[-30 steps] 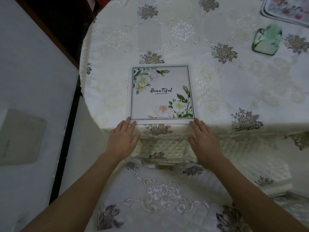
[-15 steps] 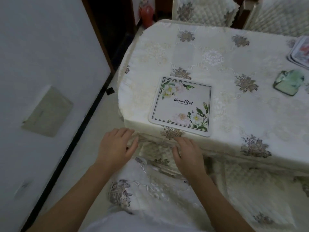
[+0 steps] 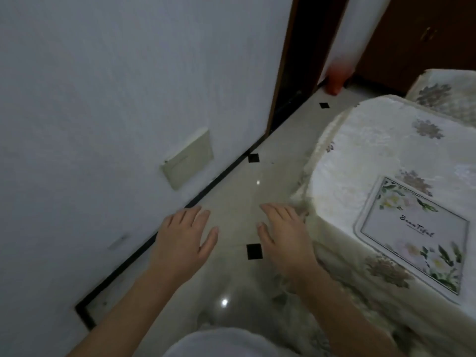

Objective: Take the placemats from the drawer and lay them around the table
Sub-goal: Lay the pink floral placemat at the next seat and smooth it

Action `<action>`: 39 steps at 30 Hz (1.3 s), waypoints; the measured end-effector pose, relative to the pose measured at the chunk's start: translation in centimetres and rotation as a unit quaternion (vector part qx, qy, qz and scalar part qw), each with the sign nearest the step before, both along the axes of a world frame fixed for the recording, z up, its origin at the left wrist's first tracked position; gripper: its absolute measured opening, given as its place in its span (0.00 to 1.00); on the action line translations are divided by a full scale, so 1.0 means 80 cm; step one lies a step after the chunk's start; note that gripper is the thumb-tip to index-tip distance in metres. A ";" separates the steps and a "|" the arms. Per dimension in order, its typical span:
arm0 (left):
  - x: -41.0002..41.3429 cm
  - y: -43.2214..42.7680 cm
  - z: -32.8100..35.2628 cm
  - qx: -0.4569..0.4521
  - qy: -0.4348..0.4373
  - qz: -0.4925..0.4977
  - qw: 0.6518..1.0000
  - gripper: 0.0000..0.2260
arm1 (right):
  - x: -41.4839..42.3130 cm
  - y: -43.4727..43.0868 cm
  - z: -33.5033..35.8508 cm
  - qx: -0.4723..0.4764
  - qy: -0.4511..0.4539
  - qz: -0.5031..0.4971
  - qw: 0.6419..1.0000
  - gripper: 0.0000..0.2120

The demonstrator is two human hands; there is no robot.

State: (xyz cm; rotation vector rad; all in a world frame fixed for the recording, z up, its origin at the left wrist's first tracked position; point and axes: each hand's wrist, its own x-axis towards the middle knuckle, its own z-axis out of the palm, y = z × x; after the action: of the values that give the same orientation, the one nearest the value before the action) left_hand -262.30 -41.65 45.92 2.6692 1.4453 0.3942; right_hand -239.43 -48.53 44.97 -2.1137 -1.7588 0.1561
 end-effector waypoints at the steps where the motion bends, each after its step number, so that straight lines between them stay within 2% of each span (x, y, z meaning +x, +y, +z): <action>1: -0.025 0.010 -0.001 0.012 -0.013 0.003 1.000 0.22 | -0.022 0.015 -0.004 -0.003 0.003 0.015 1.000 0.21; 5: -0.090 0.044 -0.011 0.045 -0.024 -0.005 0.999 0.20 | -0.090 0.048 -0.022 -0.004 0.007 0.055 0.998 0.20; 8: -0.099 0.070 -0.026 0.032 0.010 -0.020 0.999 0.21 | -0.109 0.051 -0.039 0.020 0.007 0.053 0.998 0.18; 13: -0.060 0.119 -0.045 -0.011 0.083 -0.089 0.993 0.23 | -0.077 0.066 -0.057 -0.044 -0.011 0.006 0.999 0.21; 18: 0.003 0.186 -0.059 -0.032 0.049 -0.116 0.991 0.22 | -0.024 0.111 -0.072 -0.077 0.010 -0.065 0.995 0.23; 24: 0.061 0.288 -0.056 -0.022 -0.006 -0.083 0.996 0.20 | 0.043 0.228 -0.070 -0.085 0.032 -0.073 0.993 0.23; 33: 0.102 0.459 -0.038 -0.002 0.004 -0.048 0.999 0.22 | 0.125 0.453 -0.034 -0.053 0.010 -0.034 0.998 0.23; 39: 0.169 0.590 -0.056 -0.016 -0.005 -0.075 0.997 0.22 | 0.165 0.551 -0.042 -0.060 0.000 -0.043 0.997 0.22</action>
State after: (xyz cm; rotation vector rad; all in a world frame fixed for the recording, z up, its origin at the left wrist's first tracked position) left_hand -248.76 5.52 41.44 2.7231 1.2277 0.3689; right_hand -226.24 -4.42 41.58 -2.2697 -1.6939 0.2432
